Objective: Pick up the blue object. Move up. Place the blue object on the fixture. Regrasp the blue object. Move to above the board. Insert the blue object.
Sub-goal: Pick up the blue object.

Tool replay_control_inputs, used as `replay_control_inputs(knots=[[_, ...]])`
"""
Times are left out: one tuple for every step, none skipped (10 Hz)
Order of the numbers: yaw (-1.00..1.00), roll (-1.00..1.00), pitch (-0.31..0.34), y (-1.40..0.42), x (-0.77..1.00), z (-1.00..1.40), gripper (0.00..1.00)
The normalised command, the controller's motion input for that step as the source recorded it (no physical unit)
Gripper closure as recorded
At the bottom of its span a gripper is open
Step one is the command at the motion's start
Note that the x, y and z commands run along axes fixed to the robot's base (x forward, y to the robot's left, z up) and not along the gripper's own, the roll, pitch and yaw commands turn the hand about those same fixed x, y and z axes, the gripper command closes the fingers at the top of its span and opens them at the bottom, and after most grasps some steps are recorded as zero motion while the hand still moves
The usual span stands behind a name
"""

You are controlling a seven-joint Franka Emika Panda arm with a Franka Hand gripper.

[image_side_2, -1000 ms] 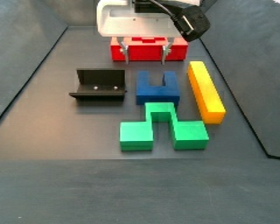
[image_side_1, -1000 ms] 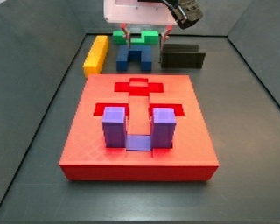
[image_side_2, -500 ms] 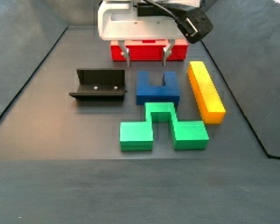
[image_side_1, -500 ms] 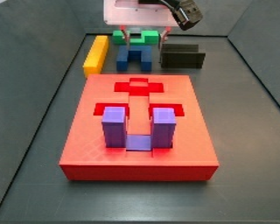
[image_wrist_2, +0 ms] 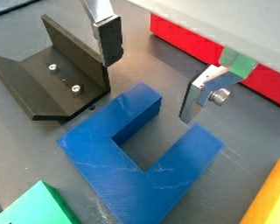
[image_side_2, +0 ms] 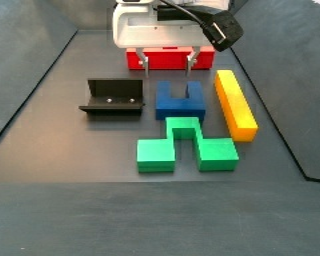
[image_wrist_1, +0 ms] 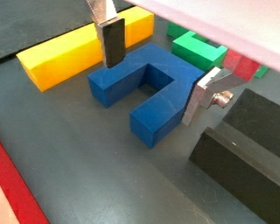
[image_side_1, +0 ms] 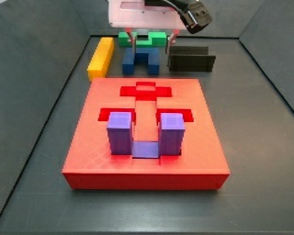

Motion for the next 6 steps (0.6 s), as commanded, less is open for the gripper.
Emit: replay_control_inputs(knots=[[-0.05, 0.07, 0.0, -0.03, 0.04, -0.26, 0.0], [-0.05, 0.08, 0.0, 0.0, 0.04, -0.21, 0.0], [-0.03, 0.07, 0.0, 0.0, 0.04, -0.18, 0.0], [-0.03, 0.06, 0.0, 0.0, 0.06, -0.18, 0.0], [-0.03, 0.05, 0.0, 0.0, 0.06, -0.15, 0.0], [-0.02, 0.04, 0.0, -0.02, 0.11, -0.11, 0.0]])
